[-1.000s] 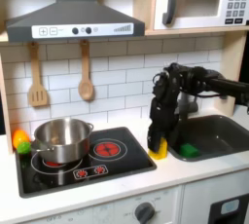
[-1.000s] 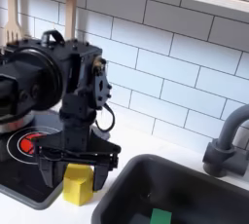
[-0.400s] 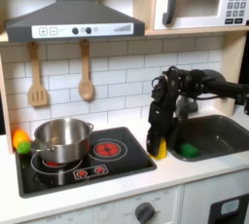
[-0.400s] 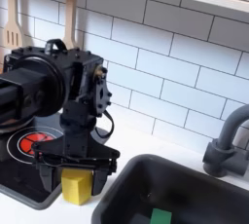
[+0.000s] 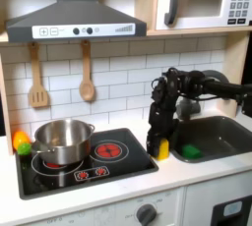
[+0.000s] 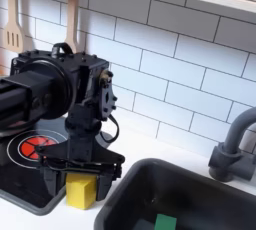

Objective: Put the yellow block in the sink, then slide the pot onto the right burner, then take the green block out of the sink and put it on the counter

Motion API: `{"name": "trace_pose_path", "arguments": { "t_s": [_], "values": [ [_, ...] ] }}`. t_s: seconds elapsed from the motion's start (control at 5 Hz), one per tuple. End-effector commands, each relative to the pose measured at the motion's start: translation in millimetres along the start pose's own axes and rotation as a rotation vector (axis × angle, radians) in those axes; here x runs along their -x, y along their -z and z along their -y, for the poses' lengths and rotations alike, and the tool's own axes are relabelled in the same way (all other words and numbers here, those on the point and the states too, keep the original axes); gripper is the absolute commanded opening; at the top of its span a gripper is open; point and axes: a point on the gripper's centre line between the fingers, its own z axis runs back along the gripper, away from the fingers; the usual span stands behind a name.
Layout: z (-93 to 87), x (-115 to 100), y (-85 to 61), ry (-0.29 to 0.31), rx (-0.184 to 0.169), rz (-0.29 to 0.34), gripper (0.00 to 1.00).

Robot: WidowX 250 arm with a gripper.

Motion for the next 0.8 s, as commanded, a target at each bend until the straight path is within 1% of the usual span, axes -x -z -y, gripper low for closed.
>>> {"name": "trace_pose_path", "arguments": {
  "t_s": [0.0,0.2,0.4,0.6],
  "values": [
    [-3.9,-3.7,-0.7,-0.005,-0.036,0.004,0.0],
    [-10.8,-4.5,-2.3,-0.033,-0.012,0.012,0.0],
    [-8.8,-5.6,-1.9,-0.027,-0.008,0.013,0.0],
    [-7.5,-6.3,-0.9,-0.012,-0.011,0.003,1.0]
  ]
}}
